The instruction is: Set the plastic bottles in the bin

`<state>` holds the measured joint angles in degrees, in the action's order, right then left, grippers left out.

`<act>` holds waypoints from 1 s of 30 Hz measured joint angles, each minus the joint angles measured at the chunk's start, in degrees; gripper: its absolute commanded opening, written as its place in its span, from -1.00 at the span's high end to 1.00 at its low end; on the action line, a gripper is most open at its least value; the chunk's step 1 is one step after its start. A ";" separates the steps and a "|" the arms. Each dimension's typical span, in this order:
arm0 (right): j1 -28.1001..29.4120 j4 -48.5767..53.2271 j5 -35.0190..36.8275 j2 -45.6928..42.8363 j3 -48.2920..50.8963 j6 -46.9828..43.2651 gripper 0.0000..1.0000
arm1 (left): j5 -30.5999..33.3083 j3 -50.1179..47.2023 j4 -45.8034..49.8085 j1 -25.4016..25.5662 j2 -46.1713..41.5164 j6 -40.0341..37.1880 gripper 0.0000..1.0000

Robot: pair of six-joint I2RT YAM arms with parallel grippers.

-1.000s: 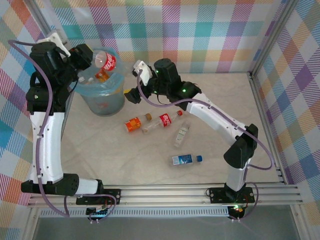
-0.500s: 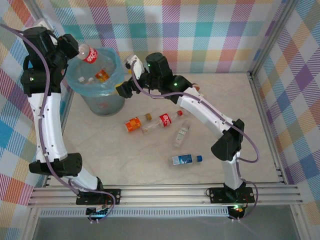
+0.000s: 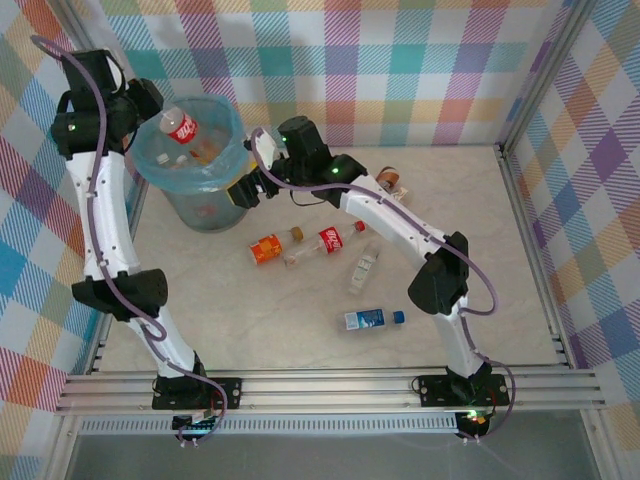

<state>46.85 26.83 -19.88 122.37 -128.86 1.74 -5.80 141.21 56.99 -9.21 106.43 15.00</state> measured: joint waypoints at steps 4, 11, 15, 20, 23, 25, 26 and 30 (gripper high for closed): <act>0.63 -0.15 -0.83 0.94 -0.37 0.85 -0.99 | -2.32 -0.02 2.25 0.02 3.04 -1.22 1.00; 0.87 -0.11 -1.22 1.84 -0.48 1.05 -0.99 | -2.49 -0.76 4.92 1.27 6.56 -6.12 1.00; 0.87 -0.11 -1.01 1.84 -0.70 0.76 -1.00 | -2.14 -0.94 5.68 1.77 8.63 -7.72 0.83; 0.87 0.44 -0.26 1.84 -0.85 0.04 -1.00 | -1.84 -1.16 5.97 1.97 10.71 -8.70 0.24; 0.87 0.81 -0.13 1.84 -0.90 -0.46 -1.00 | -1.97 -1.22 6.62 2.05 11.17 -8.94 -0.12; 0.87 1.01 -0.15 1.84 -0.90 -0.57 -1.00 | -2.10 -1.25 7.23 2.21 11.17 -8.94 -0.25; 0.87 1.14 -0.15 1.84 -0.90 -0.66 -1.00 | -2.12 -1.25 7.41 2.29 11.17 -8.85 -0.34; 0.87 1.16 -0.15 1.84 -0.90 -0.76 -1.00 | -2.10 -1.25 7.39 2.58 11.15 -8.68 -0.47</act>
<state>47.72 27.99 -20.03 124.20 -129.75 0.97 -7.90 139.96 64.38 -6.63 117.58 6.33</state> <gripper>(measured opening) 0.998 0.722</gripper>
